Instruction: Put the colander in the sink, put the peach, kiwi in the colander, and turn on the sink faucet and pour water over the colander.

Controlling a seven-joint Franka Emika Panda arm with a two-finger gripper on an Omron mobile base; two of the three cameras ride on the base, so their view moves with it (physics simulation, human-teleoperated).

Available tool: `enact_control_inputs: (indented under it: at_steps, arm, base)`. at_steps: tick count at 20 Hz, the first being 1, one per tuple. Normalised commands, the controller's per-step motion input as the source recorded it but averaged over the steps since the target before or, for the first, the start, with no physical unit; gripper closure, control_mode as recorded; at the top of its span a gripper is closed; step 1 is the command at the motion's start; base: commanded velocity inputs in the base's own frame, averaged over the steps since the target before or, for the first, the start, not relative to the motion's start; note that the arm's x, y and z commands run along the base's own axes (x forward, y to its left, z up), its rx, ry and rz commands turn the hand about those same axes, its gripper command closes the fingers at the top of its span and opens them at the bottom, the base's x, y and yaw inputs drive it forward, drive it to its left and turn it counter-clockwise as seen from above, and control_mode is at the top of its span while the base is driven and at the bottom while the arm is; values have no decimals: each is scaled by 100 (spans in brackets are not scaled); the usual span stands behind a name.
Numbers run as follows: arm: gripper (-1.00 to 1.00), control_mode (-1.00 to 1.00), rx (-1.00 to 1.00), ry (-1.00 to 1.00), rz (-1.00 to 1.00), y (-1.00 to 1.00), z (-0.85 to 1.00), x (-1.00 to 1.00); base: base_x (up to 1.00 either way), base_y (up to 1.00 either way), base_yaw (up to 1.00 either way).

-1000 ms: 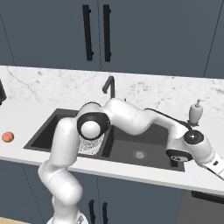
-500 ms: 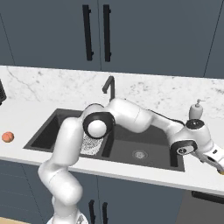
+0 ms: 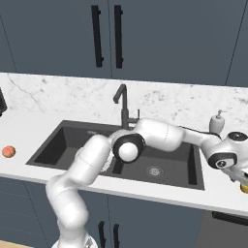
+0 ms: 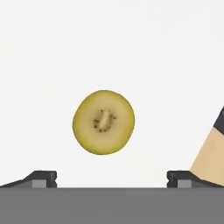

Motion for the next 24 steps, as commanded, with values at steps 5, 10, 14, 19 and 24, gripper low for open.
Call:
enact_control_inputs:
  at_steps: [5,10,14,19,24]
  arm:
    - [-100,-100,11,0,-6,-17,-5,0]
    - [-100,-100,5,-5,-3,41,-24,10]
    - [-100,-100,3,0,-4,17,-57,30]
    - [-100,-100,0,0,-9,-10,-67,30]
    - [-100,-100,0,0,-13,-41,-48,40]
  base:
    - [0,0,0]
    - [0,0,0]
    - [0,0,0]
    - [0,0,0]
    - [0,0,0]
